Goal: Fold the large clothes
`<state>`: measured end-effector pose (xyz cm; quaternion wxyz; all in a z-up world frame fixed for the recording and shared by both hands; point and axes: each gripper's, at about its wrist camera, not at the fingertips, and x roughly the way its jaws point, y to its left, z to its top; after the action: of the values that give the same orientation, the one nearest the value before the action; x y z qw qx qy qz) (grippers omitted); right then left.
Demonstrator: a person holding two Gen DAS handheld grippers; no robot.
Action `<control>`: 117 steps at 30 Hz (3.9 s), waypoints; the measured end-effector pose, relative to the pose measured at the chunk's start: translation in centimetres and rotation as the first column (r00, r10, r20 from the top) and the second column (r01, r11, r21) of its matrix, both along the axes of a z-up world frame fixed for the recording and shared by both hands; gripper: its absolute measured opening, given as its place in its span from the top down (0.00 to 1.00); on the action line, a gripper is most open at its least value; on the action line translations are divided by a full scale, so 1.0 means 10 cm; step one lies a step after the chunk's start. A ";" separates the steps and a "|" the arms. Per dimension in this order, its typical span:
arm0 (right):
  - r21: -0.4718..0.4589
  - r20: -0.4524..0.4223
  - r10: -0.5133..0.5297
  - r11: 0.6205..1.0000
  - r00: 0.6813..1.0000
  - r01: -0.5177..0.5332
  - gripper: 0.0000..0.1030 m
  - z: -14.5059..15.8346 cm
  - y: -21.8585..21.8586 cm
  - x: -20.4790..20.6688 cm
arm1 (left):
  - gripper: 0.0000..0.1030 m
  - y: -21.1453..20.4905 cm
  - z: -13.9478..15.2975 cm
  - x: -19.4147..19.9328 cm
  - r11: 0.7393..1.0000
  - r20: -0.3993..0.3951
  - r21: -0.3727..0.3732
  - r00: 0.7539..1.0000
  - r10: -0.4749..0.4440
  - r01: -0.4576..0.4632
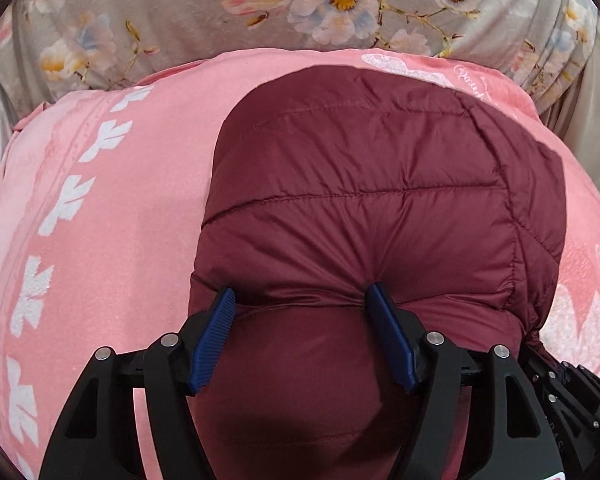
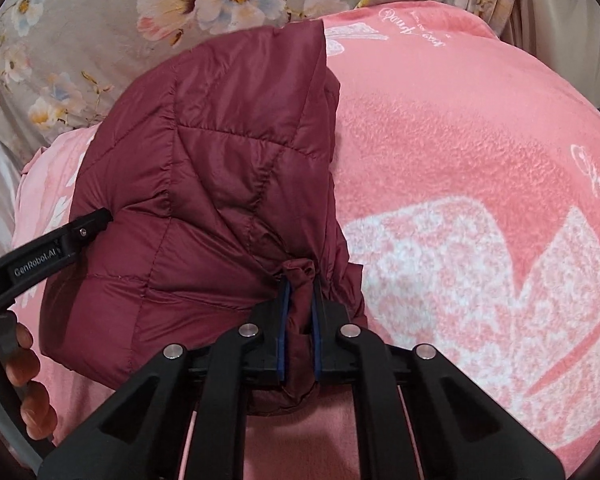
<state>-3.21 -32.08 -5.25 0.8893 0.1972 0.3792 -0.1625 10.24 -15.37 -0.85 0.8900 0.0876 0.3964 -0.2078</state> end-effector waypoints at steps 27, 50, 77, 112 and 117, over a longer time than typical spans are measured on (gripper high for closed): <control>0.121 0.168 -0.140 0.985 0.976 0.120 0.59 1.10 -0.54 0.70 | 0.38 0.15 0.89 0.91 0.993 0.035 -0.104 0.998 0.061 -0.058; -0.023 0.054 -0.157 0.987 0.986 0.158 0.73 0.09 -0.57 1.28 | 0.31 -0.66 -0.05 1.34 0.995 0.051 -0.023 0.993 0.102 -0.101; -0.035 0.069 -0.156 0.987 0.985 0.159 0.73 0.04 -0.60 1.30 | 0.30 -0.76 -0.13 1.32 0.992 0.120 0.019 0.985 0.123 -0.126; 0.221 0.101 -0.065 0.974 0.993 0.041 0.37 -0.11 -0.41 0.12 | 0.24 0.35 -0.31 0.38 0.979 -0.234 -0.205 0.971 -0.038 -0.011; 0.257 0.135 -0.032 0.966 0.990 -0.004 0.62 -0.14 -0.37 0.17 | 0.28 0.31 -0.29 0.32 0.981 -0.197 -0.194 0.980 -0.036 -0.003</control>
<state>-1.51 -35.81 -6.64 0.8792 0.3241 0.3334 -0.1044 13.48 -12.29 -3.78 0.8482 -0.0172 0.4608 -0.2605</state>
